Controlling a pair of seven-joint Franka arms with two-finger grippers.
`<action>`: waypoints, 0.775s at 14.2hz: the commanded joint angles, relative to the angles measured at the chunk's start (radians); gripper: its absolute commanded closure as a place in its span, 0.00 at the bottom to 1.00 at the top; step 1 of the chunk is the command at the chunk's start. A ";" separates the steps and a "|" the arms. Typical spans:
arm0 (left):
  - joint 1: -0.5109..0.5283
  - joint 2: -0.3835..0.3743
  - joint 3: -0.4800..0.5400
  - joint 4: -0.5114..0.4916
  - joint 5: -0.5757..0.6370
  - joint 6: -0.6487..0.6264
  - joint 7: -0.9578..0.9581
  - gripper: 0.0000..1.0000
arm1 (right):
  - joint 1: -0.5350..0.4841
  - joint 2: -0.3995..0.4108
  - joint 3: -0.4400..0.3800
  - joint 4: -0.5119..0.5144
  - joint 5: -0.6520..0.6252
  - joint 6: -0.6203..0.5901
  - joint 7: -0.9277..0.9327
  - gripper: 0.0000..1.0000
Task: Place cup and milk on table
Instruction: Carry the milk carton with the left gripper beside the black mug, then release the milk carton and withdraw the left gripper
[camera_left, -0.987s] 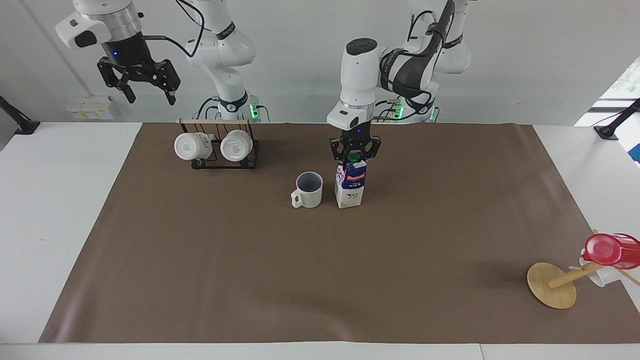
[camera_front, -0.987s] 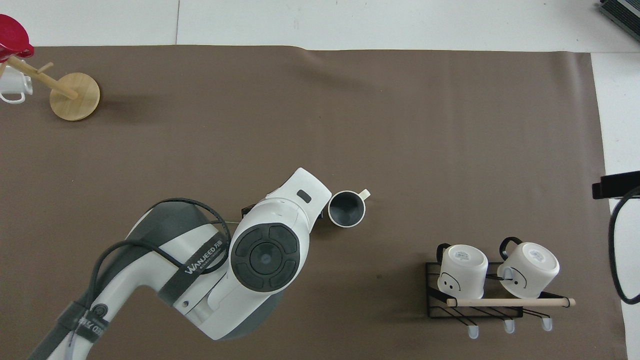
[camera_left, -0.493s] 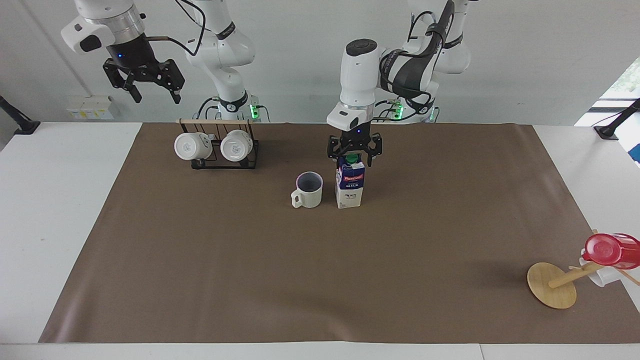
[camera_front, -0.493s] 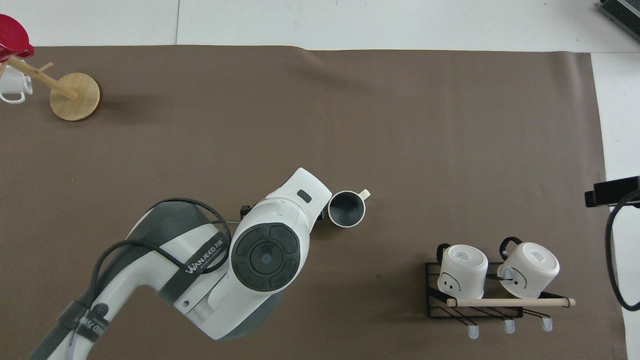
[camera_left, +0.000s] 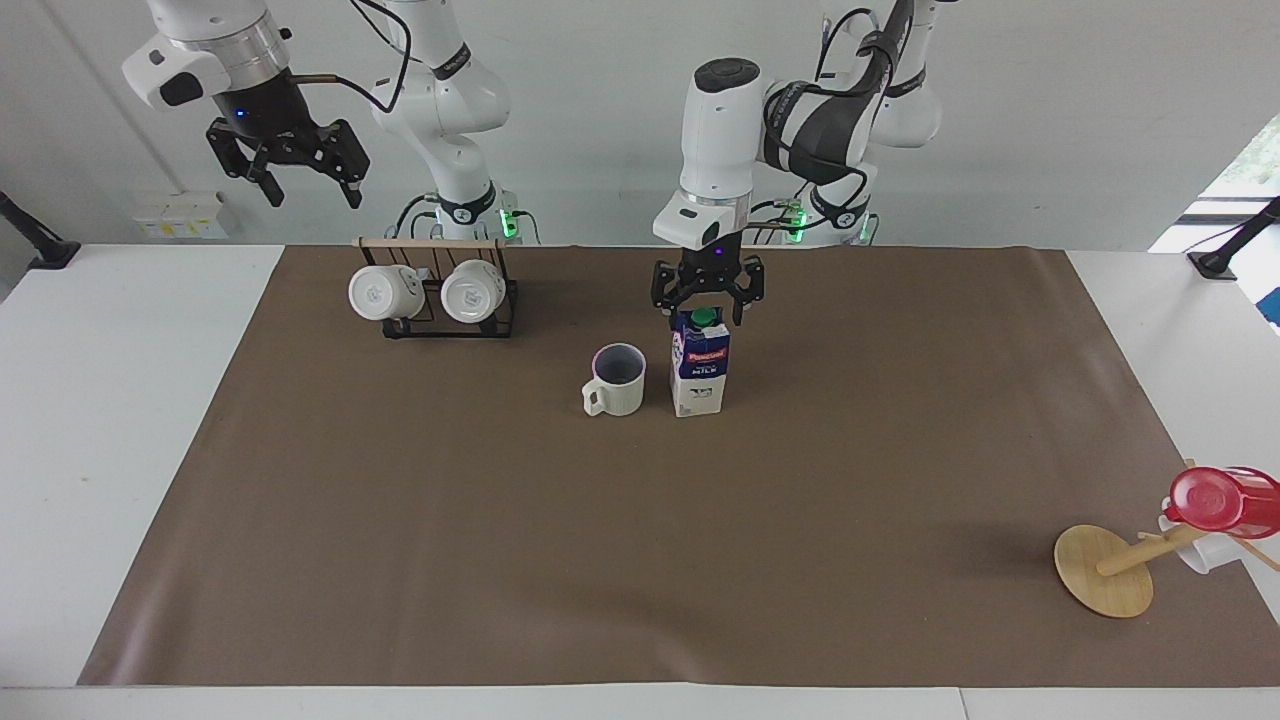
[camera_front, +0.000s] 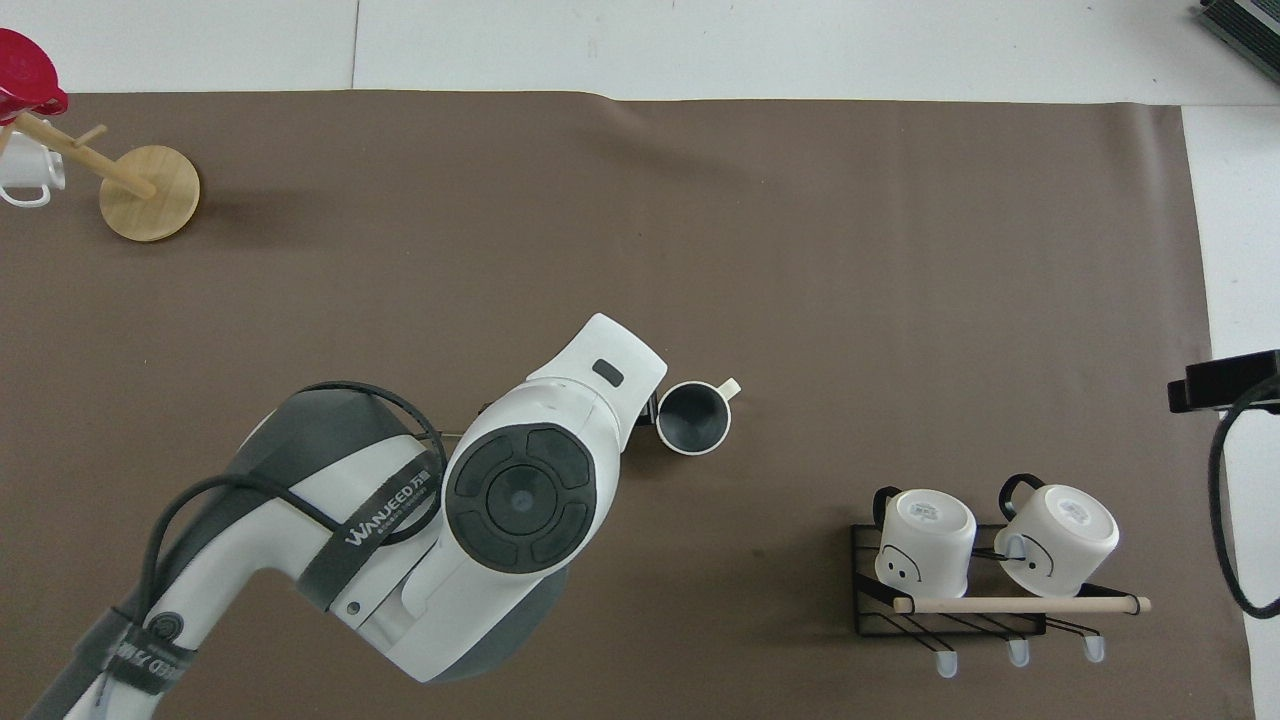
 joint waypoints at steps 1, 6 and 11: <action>0.000 0.011 0.020 0.105 -0.019 -0.135 0.033 0.00 | -0.006 0.001 0.003 0.010 0.024 -0.008 0.012 0.00; 0.114 -0.029 0.023 0.205 -0.057 -0.341 0.252 0.00 | -0.006 0.001 0.002 0.010 0.024 -0.008 0.013 0.00; 0.262 -0.102 0.026 0.205 -0.096 -0.433 0.470 0.00 | -0.006 0.001 0.002 0.010 0.024 -0.008 0.013 0.00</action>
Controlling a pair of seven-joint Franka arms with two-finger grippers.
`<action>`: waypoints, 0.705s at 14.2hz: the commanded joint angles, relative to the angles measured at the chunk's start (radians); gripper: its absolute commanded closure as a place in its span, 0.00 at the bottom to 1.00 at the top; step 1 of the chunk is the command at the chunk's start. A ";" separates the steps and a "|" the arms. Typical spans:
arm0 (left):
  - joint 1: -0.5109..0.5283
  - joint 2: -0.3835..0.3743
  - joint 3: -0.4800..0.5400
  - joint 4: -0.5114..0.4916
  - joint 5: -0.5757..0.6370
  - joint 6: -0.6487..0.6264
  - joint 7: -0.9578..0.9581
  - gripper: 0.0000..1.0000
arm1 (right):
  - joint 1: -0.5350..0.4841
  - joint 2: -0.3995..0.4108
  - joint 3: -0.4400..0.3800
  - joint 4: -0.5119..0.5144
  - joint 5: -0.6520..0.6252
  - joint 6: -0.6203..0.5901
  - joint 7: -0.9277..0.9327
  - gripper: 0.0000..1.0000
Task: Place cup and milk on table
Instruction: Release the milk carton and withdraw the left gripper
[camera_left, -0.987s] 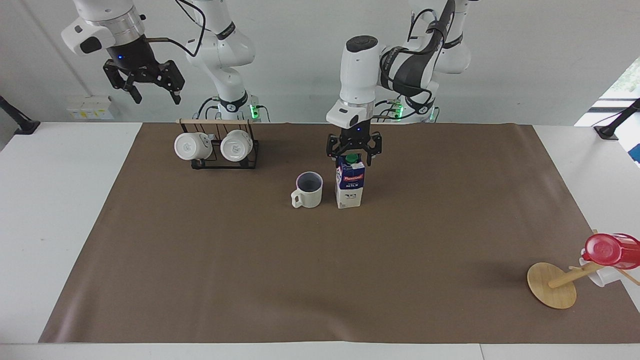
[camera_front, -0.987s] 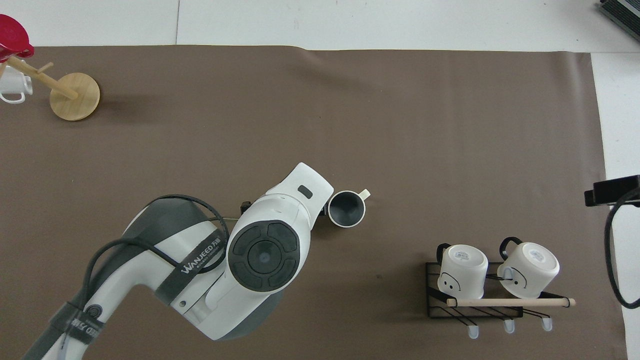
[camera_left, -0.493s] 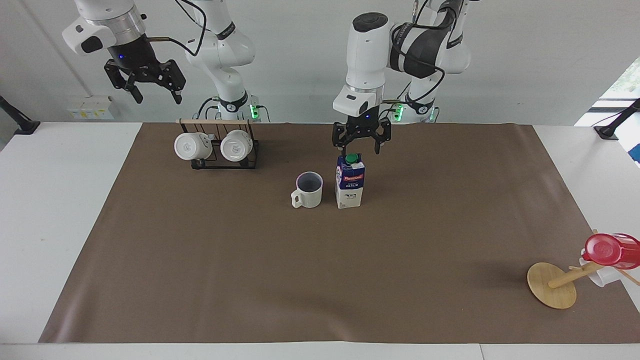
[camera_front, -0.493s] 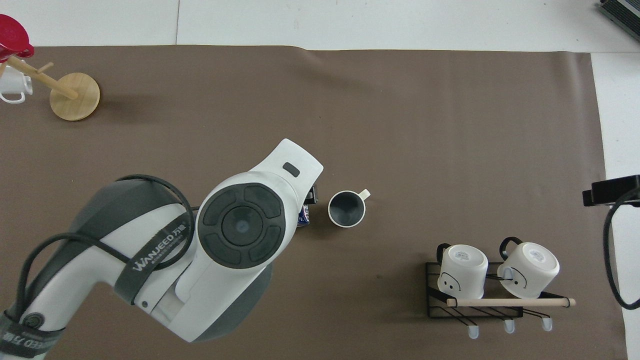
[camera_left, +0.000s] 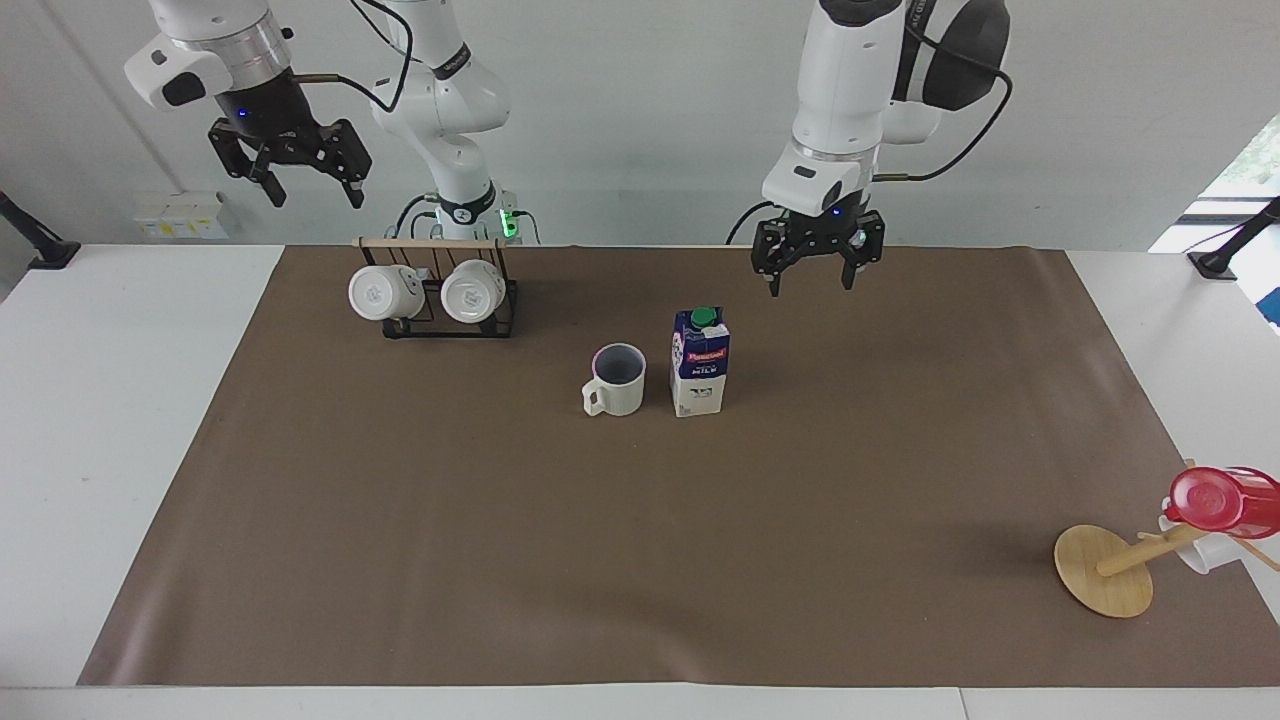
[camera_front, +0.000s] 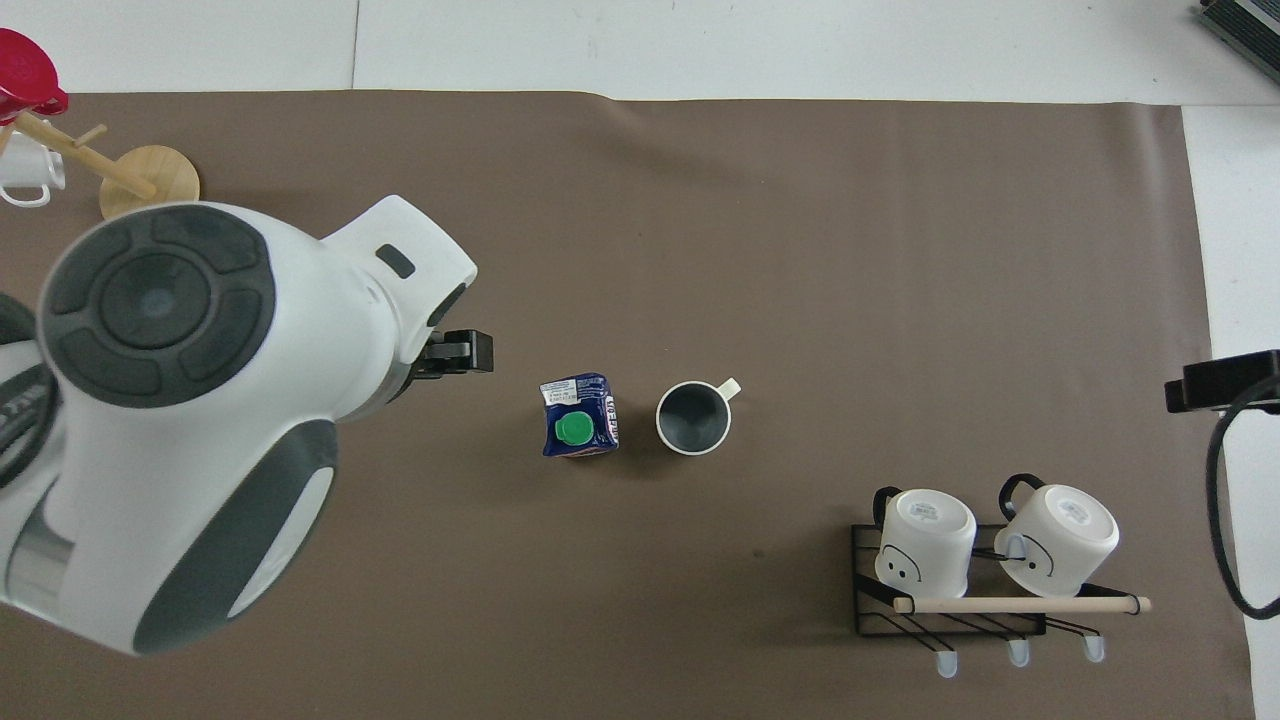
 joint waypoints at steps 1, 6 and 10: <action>0.101 -0.046 -0.006 0.000 -0.055 -0.062 0.136 0.00 | -0.006 0.001 0.000 0.010 0.023 -0.008 0.013 0.00; 0.233 -0.056 -0.002 0.029 -0.062 -0.151 0.290 0.00 | -0.006 0.001 0.000 0.010 0.023 -0.008 0.013 0.00; 0.282 -0.062 -0.003 0.054 -0.032 -0.199 0.314 0.00 | -0.006 0.001 0.000 0.010 0.023 -0.008 0.013 0.00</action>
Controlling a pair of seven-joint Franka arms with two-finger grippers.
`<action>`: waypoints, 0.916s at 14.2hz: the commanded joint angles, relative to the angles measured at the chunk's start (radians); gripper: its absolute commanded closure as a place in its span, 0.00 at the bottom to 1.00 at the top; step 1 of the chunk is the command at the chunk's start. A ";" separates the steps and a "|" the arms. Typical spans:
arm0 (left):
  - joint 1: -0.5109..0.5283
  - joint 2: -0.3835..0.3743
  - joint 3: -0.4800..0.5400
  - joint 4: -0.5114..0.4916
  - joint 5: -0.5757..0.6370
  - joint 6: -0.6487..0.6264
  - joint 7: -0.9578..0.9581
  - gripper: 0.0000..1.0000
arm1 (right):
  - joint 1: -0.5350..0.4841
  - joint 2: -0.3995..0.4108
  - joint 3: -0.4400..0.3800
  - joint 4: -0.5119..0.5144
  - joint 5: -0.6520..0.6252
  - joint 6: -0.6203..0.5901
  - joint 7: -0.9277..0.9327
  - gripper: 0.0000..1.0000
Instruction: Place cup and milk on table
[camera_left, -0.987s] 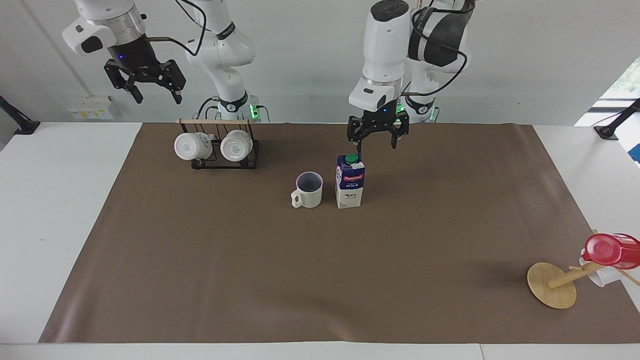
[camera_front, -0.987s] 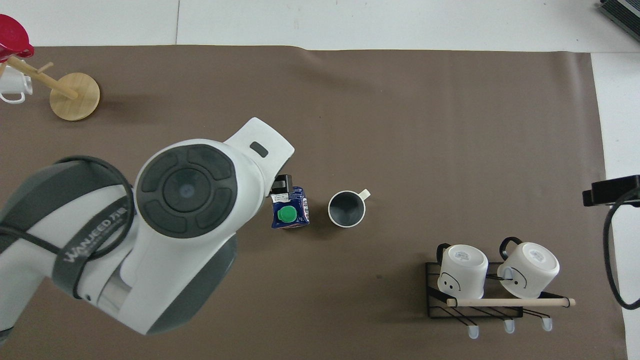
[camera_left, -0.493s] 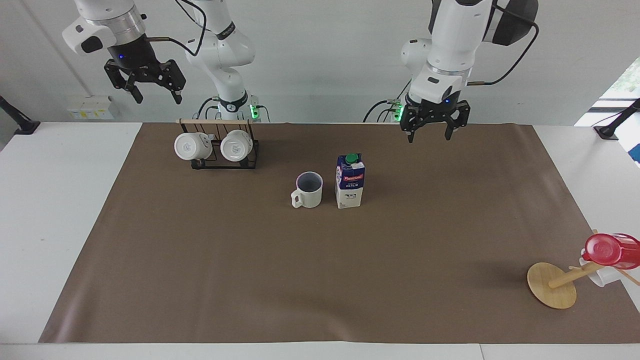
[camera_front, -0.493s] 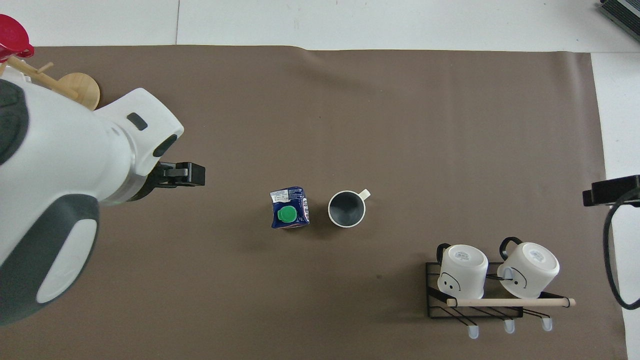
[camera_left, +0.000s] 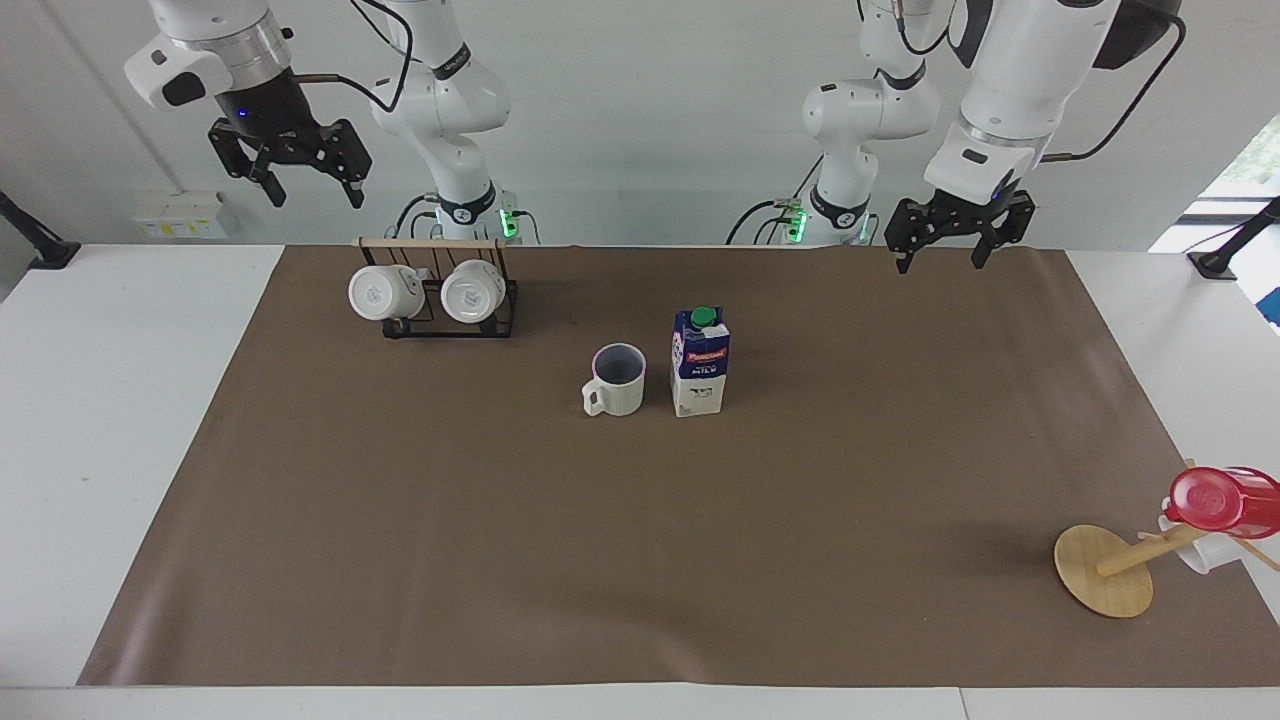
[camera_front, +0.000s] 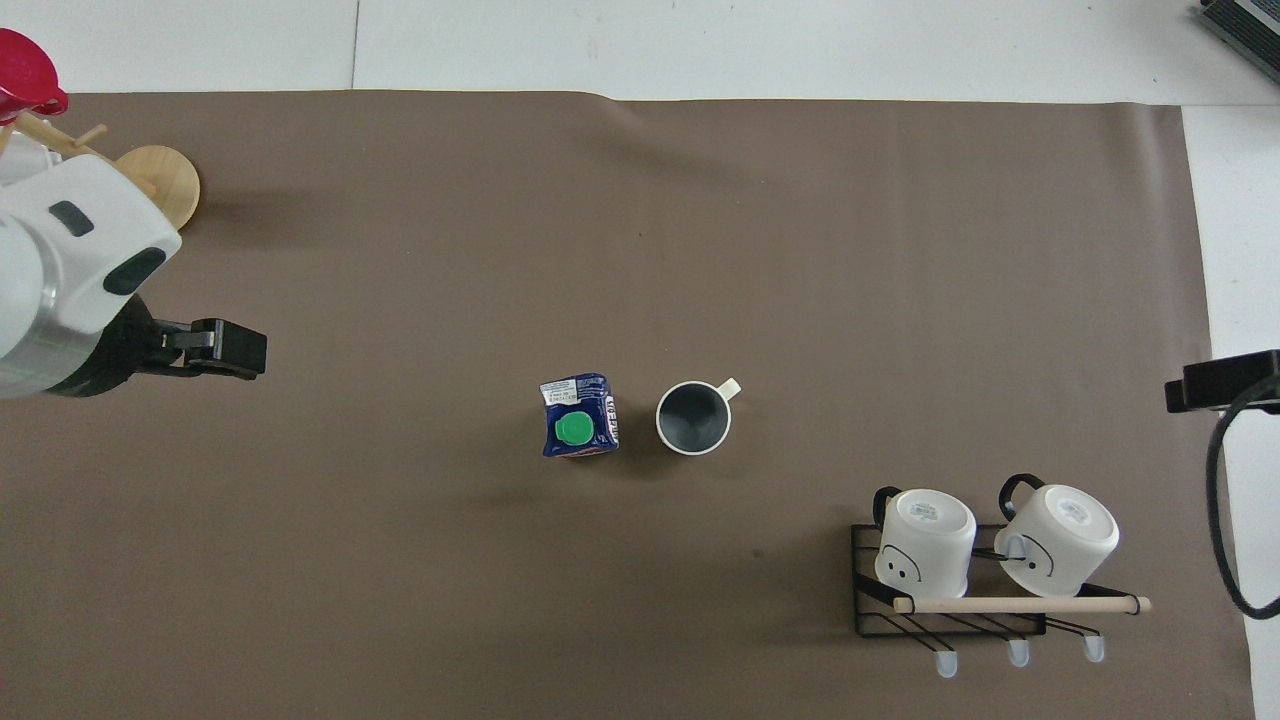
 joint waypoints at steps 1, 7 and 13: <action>0.038 -0.006 -0.012 0.019 0.014 -0.034 0.075 0.00 | -0.006 0.001 0.000 0.010 0.023 -0.008 0.013 0.00; 0.135 -0.008 0.017 0.019 -0.006 -0.031 0.177 0.00 | -0.006 0.001 0.000 0.010 0.023 -0.008 0.013 0.00; 0.154 -0.023 0.021 0.017 -0.004 -0.057 0.165 0.00 | -0.006 0.001 0.000 0.010 0.023 -0.008 0.013 0.00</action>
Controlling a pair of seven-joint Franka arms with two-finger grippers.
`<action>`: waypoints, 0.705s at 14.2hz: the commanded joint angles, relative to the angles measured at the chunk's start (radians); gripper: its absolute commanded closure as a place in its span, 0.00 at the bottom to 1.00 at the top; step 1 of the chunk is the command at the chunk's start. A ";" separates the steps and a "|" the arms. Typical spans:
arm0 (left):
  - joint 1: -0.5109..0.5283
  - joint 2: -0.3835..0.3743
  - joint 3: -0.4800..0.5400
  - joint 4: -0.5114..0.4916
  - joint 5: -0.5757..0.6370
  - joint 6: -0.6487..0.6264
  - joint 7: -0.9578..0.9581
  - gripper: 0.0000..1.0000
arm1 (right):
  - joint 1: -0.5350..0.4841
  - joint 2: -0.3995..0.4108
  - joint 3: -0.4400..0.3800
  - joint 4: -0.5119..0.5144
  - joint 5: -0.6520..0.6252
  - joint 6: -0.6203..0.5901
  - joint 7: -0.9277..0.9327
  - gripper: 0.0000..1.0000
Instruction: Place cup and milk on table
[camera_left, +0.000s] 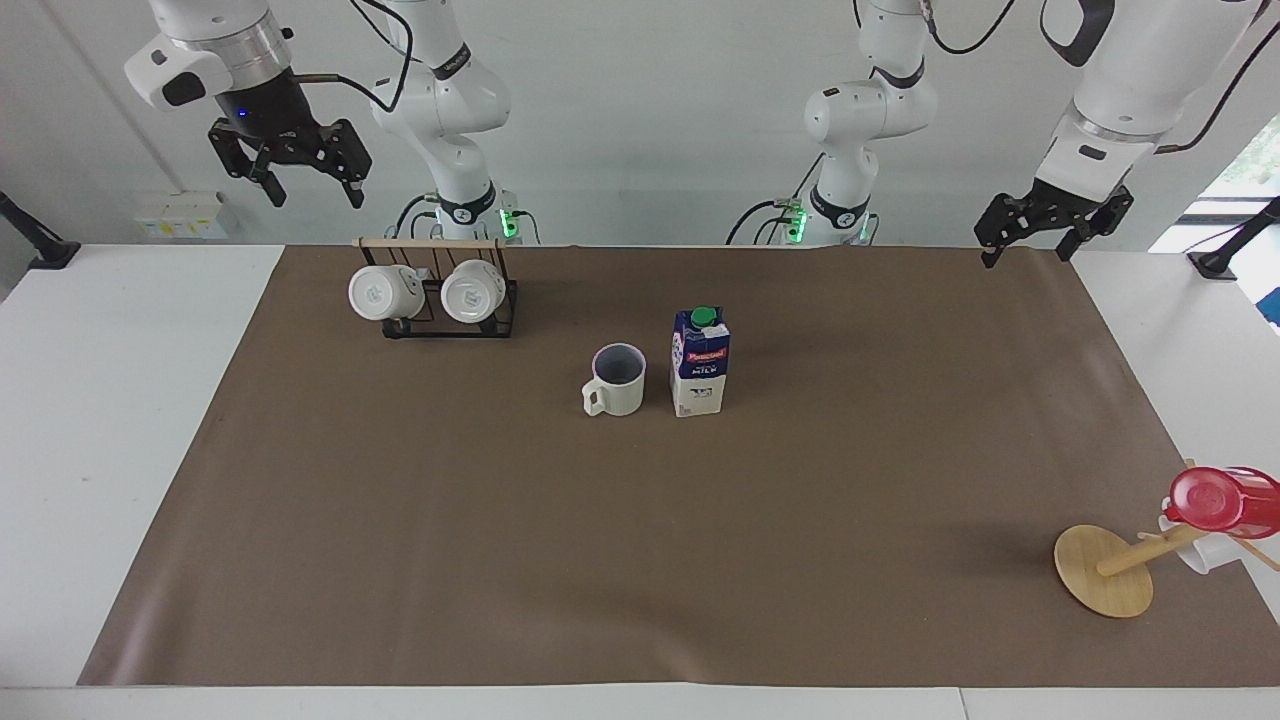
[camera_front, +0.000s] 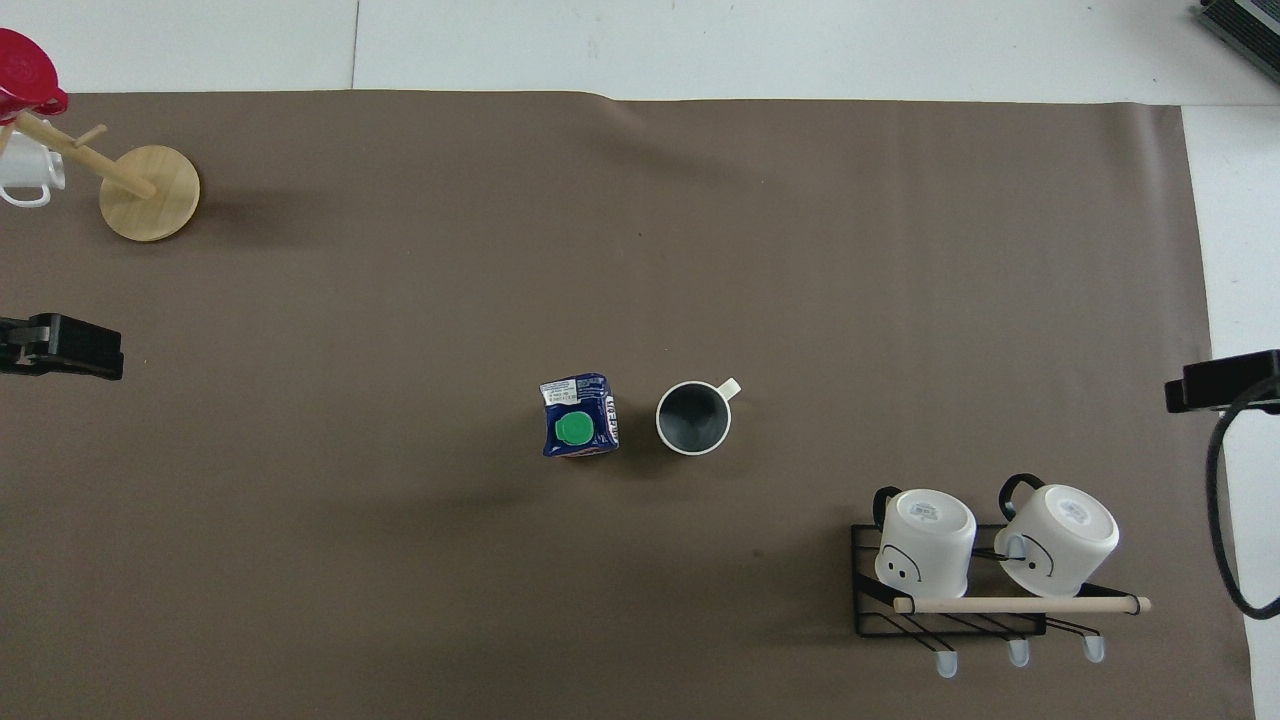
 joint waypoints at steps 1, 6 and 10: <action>0.012 -0.021 -0.013 0.010 -0.006 -0.033 0.005 0.00 | -0.006 0.001 0.000 0.010 0.024 -0.008 0.013 0.00; 0.029 -0.021 -0.006 0.004 -0.069 -0.028 0.014 0.00 | -0.006 0.001 0.000 0.010 0.023 -0.008 0.012 0.00; 0.017 -0.038 -0.012 -0.028 -0.100 -0.025 0.020 0.00 | -0.006 0.001 0.000 0.010 0.023 -0.008 0.013 0.00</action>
